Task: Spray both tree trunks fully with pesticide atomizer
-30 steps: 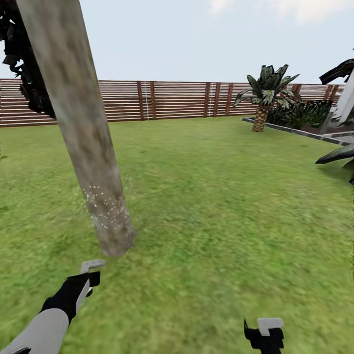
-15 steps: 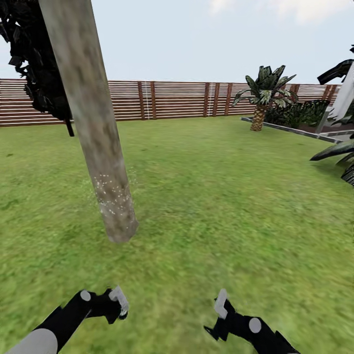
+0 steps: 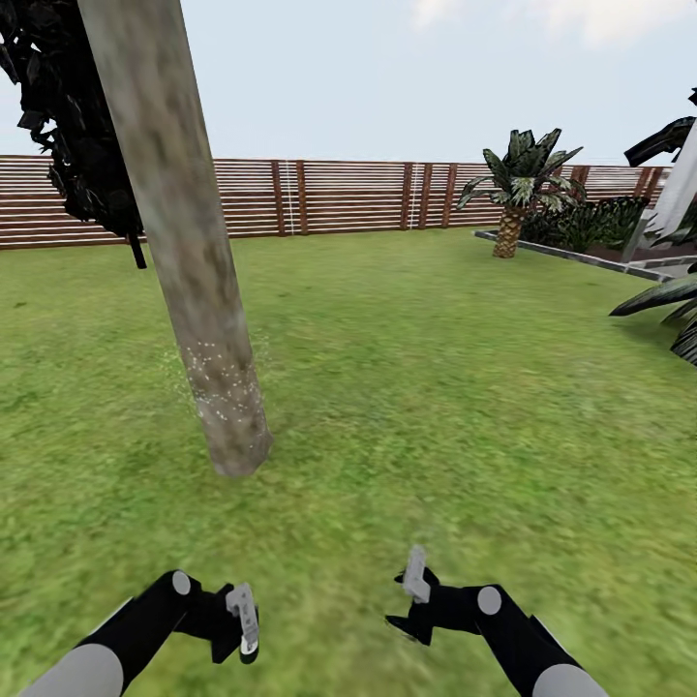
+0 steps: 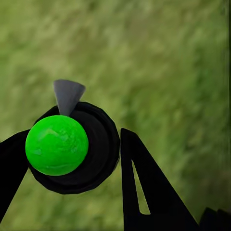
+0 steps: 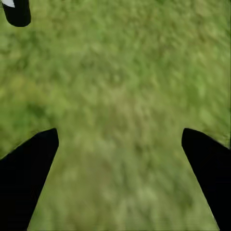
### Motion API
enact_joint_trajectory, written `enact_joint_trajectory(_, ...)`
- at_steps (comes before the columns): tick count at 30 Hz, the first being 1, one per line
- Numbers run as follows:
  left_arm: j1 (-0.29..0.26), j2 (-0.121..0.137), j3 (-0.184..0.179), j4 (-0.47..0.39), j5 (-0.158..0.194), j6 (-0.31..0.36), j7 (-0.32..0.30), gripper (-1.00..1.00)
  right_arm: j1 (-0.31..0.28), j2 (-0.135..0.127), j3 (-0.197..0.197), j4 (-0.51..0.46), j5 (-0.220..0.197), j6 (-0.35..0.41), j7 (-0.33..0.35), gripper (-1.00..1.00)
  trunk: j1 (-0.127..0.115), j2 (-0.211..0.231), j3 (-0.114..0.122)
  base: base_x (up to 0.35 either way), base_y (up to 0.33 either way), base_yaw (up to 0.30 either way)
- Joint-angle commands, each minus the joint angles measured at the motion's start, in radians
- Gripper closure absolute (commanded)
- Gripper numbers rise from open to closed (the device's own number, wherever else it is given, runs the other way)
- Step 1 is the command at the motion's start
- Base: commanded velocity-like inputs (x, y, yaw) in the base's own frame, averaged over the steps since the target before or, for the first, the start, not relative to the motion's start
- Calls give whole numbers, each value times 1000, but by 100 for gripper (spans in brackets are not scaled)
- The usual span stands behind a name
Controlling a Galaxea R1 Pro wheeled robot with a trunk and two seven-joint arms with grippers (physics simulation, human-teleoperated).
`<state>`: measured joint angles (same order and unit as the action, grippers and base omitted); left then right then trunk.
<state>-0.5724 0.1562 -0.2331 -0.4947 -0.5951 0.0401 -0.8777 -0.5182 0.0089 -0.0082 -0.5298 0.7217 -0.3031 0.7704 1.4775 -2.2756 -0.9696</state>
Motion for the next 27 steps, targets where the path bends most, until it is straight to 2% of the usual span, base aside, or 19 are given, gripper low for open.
enact_joint_trajectory(1,0,-1,-11,-2,0,5,-3,100,0,4,0,-1,8,-4,2,100,0,0,-1,0,0,0)
enact_joint_trajectory(4,0,-26,-31,-2,-2,7,1,100,0,21,1,-1,11,-5,4,100,0,0,-1,0,0,0)
enact_joint_trajectory(7,0,-46,-36,-3,-3,8,3,100,-1,31,2,-18,11,-5,14,100,0,0,-1,0,0,0)
enact_joint_trajectory(10,-4,-67,-37,-4,-3,12,3,100,-2,44,2,-56,13,-5,84,100,0,0,-1,0,0,0)
enact_joint_trajectory(13,-11,-92,-38,-4,-8,15,2,100,-2,53,2,-71,12,-5,110,100,0,0,-1,0,0,0)
enact_joint_trajectory(16,-13,-134,-36,-4,-107,18,3,100,-2,55,3,-75,12,-5,113,100,0,0,-1,0,0,0)
enact_joint_trajectory(17,-13,-147,-36,-4,-124,18,3,100,-2,57,3,-77,12,-5,114,100,0,0,-1,0,0,0)
enact_joint_trajectory(19,-13,-161,-35,-4,-134,18,3,100,-2,68,4,-76,12,-5,115,100,0,0,-1,0,0,0)
enact_joint_trajectory(23,-14,-175,-35,-4,-136,18,4,100,-2,74,105,-77,12,-5,113,100,0,0,-1,0,0,0)
enact_joint_trajectory(27,-14,-183,-36,-4,-137,16,3,100,-2,74,126,-79,11,-5,113,100,0,0,-1,0,0,0)
